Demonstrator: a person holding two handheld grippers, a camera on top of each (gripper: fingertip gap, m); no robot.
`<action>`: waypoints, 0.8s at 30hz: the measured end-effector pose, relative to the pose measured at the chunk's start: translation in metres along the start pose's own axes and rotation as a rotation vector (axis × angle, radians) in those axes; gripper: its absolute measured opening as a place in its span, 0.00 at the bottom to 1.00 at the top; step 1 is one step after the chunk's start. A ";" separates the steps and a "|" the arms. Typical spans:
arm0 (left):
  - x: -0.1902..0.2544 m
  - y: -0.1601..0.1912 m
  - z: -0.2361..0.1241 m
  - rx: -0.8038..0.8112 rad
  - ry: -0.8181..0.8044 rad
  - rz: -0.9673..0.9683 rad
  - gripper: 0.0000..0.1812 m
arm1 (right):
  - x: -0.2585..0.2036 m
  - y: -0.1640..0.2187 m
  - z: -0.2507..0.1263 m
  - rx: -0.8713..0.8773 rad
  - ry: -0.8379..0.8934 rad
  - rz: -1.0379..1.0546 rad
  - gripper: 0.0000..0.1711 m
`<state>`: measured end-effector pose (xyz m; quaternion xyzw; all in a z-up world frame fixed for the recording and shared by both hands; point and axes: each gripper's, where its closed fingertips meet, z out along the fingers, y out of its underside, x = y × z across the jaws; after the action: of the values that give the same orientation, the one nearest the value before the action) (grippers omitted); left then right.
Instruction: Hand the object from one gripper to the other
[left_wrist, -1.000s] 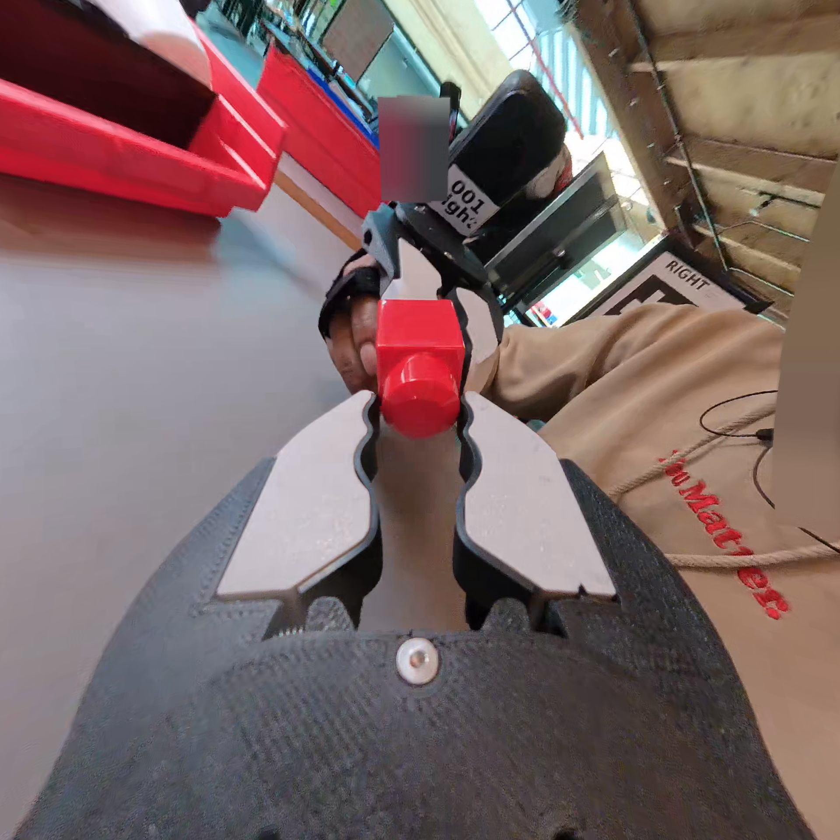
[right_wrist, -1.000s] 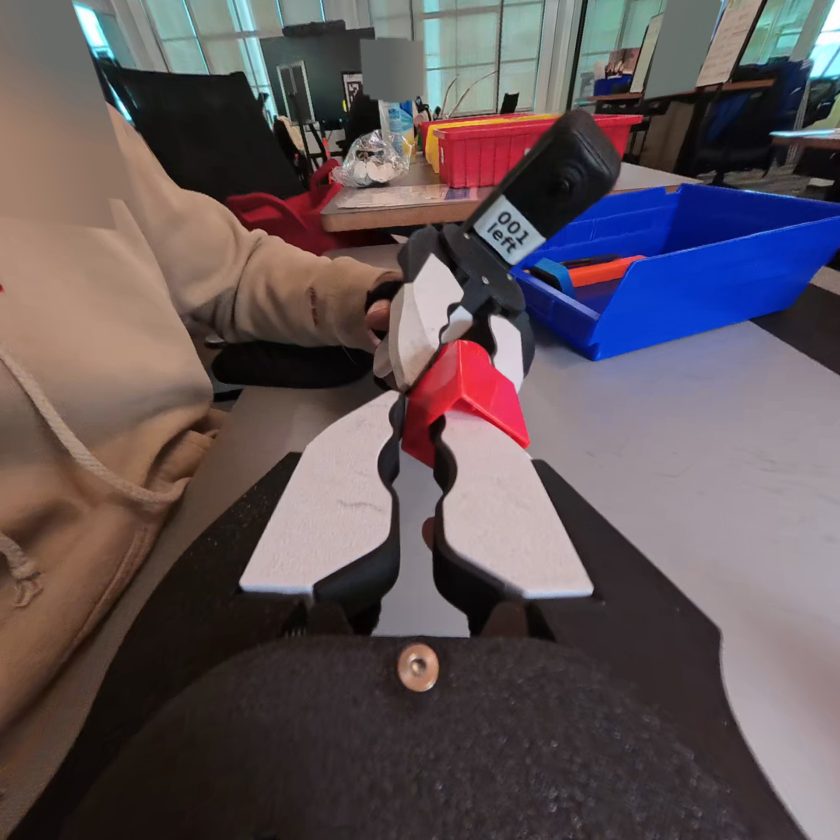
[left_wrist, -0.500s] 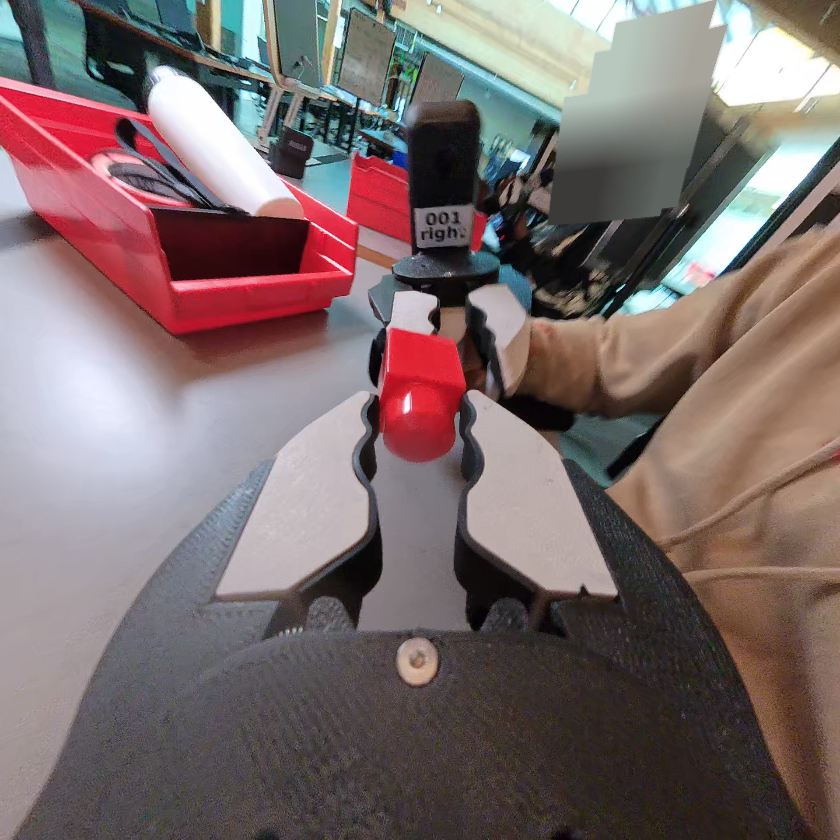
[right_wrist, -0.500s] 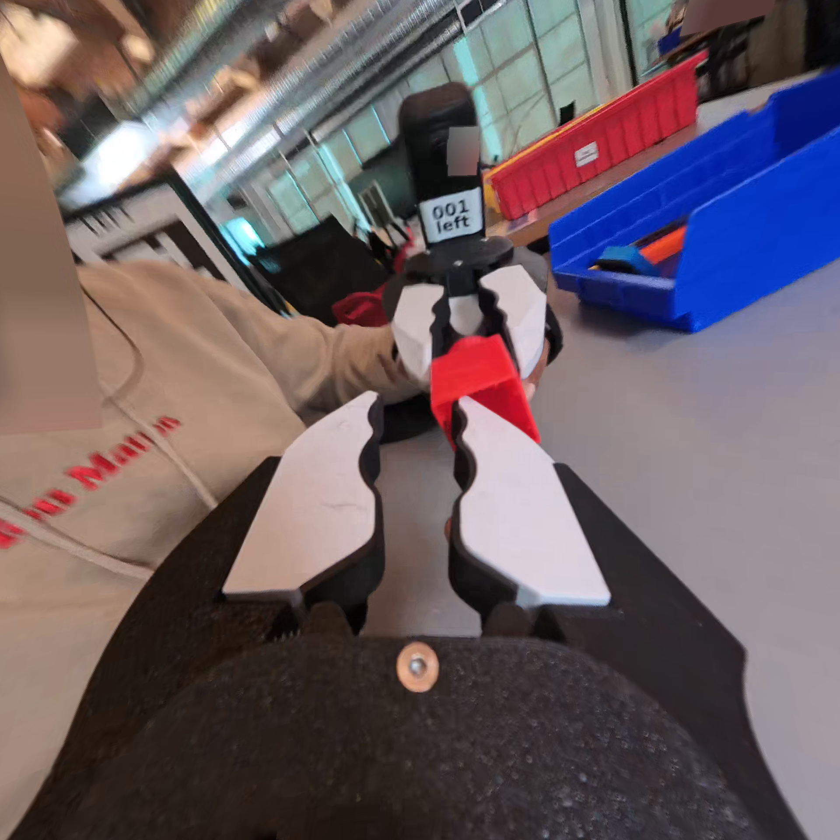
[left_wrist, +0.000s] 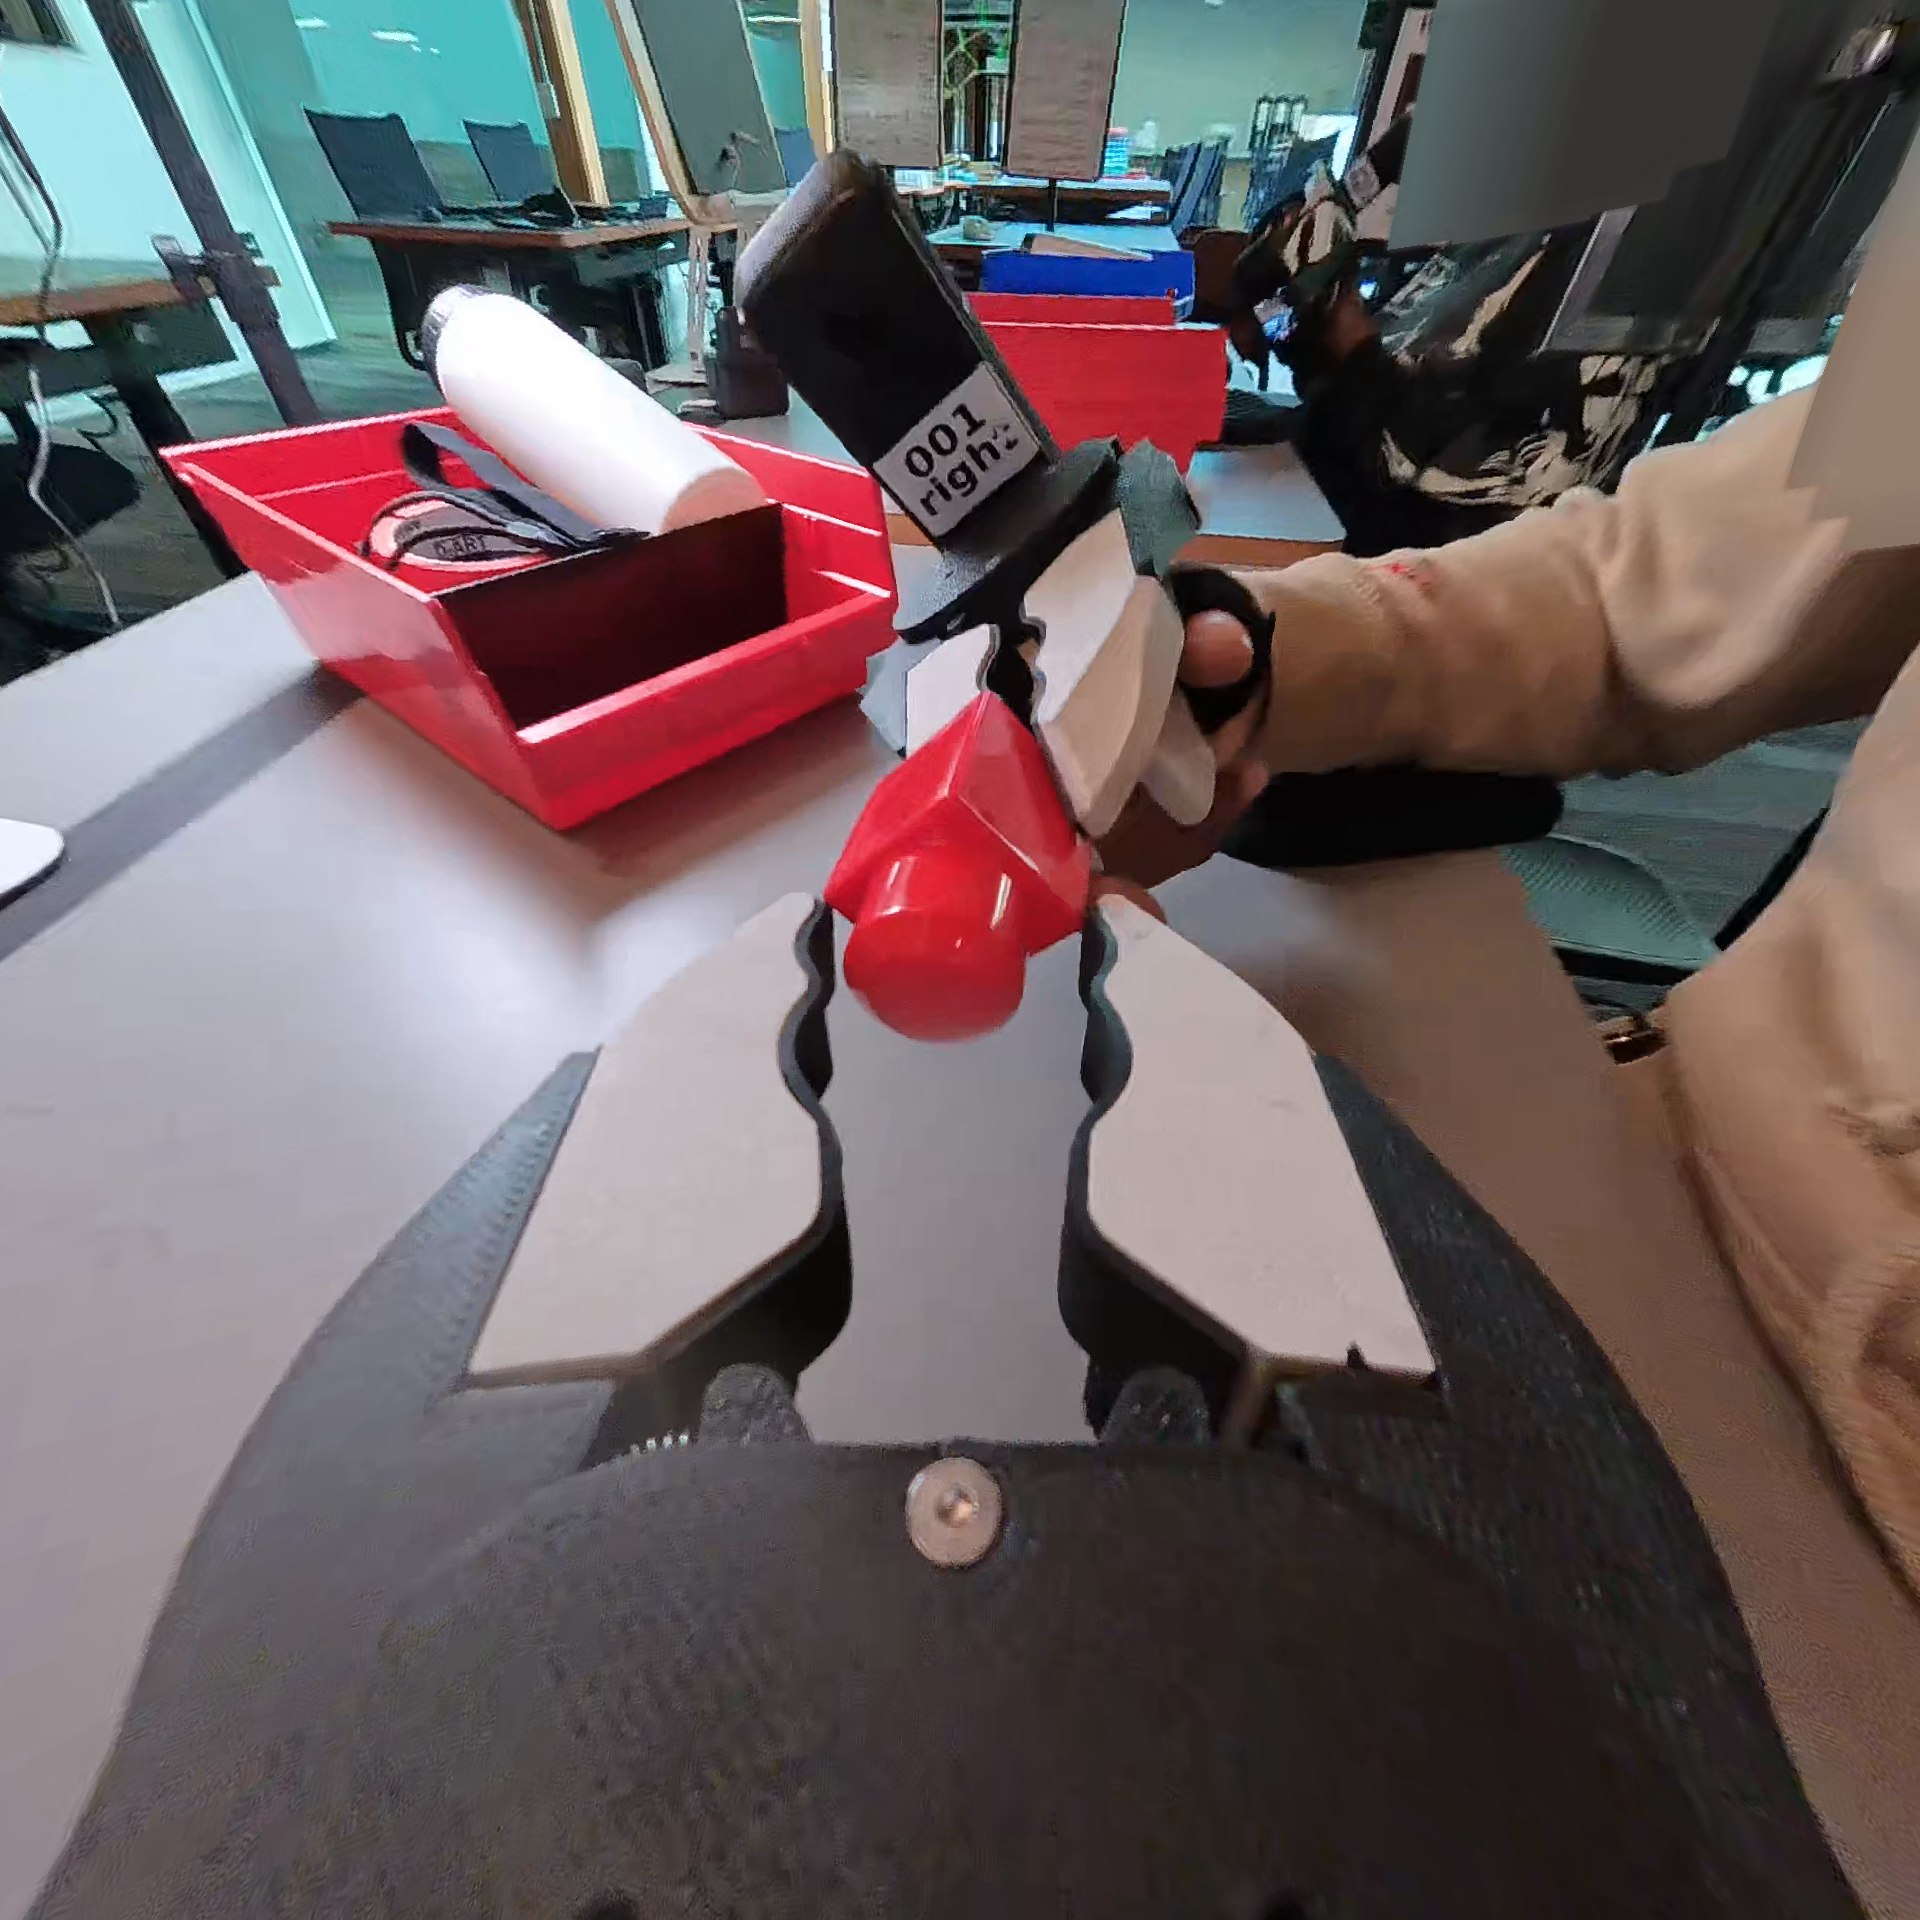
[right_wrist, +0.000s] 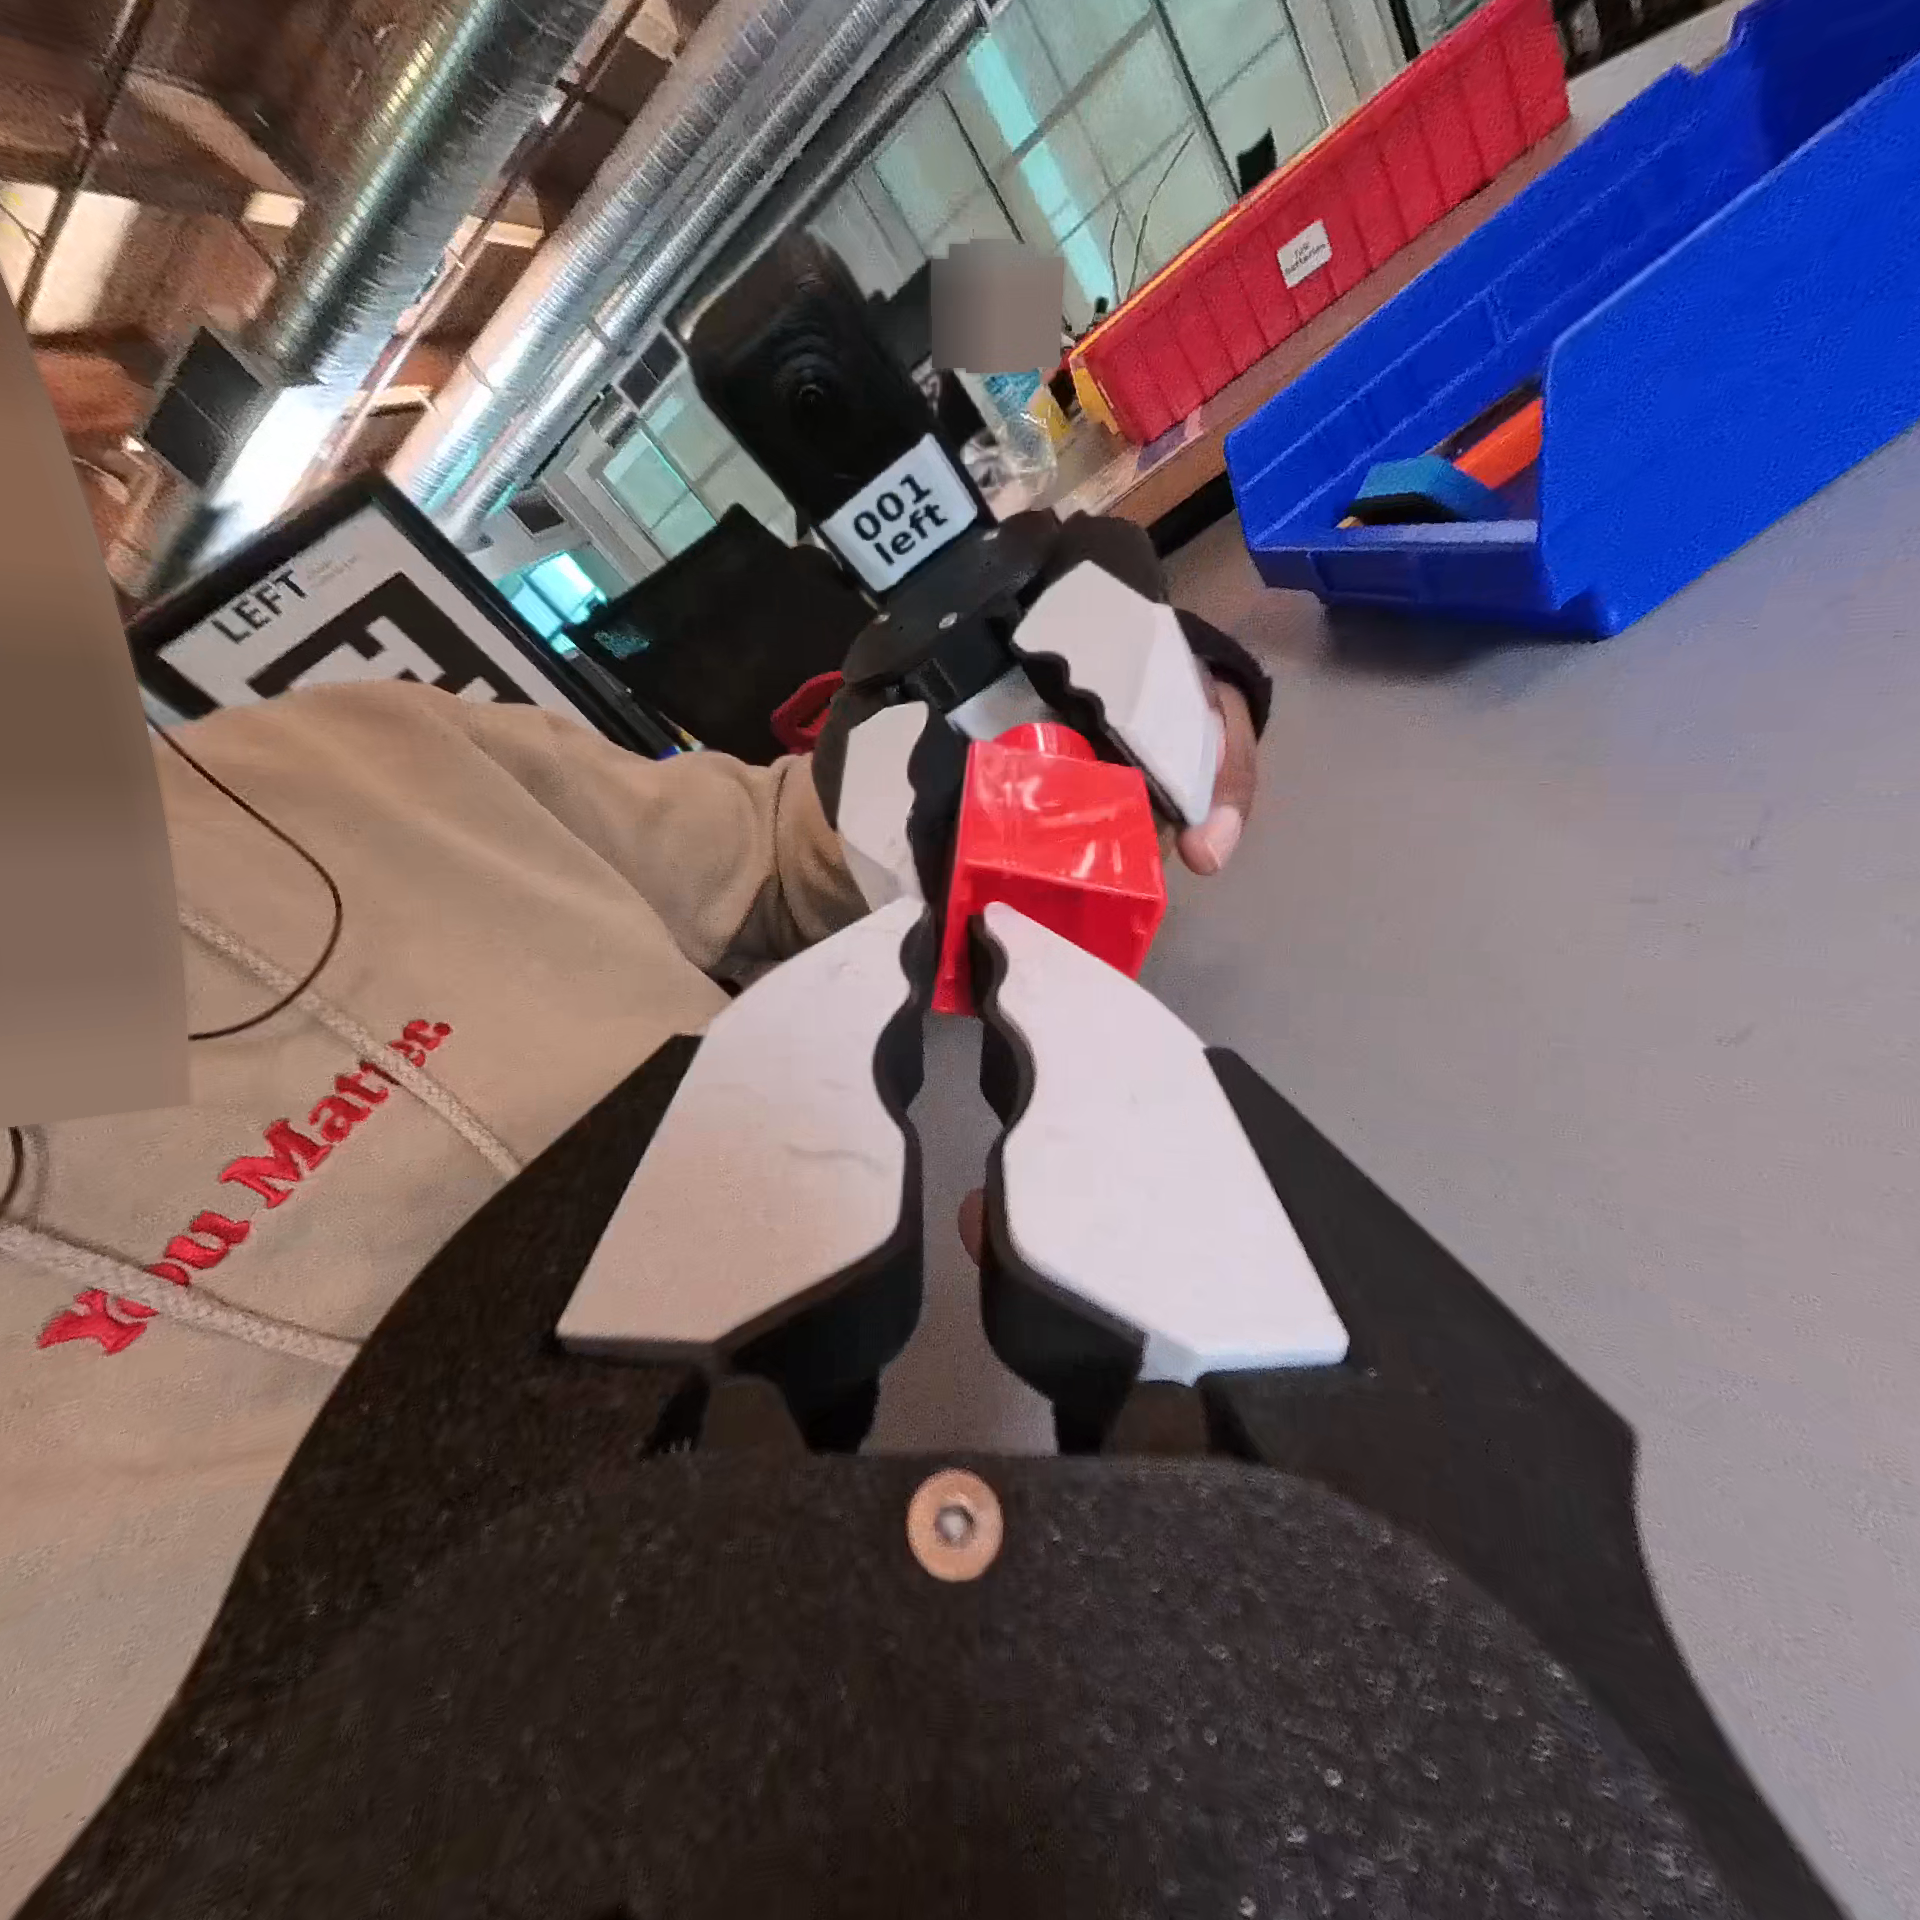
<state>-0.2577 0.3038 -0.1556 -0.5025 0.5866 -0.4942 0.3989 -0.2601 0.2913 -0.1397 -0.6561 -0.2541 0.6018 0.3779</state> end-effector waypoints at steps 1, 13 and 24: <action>-0.001 0.001 0.000 -0.002 -0.013 0.014 0.24 | 0.000 0.000 0.000 0.012 -0.013 0.033 0.03; 0.016 -0.007 0.004 0.070 0.286 -0.507 0.24 | -0.013 -0.001 0.000 -0.023 0.080 -0.414 0.07; 0.013 -0.009 0.002 0.054 0.107 -0.147 0.20 | -0.012 -0.015 -0.005 0.105 -0.087 0.023 0.03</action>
<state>-0.2564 0.2906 -0.1467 -0.5062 0.5549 -0.5641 0.3432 -0.2554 0.2897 -0.1202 -0.6113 -0.2307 0.6467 0.3934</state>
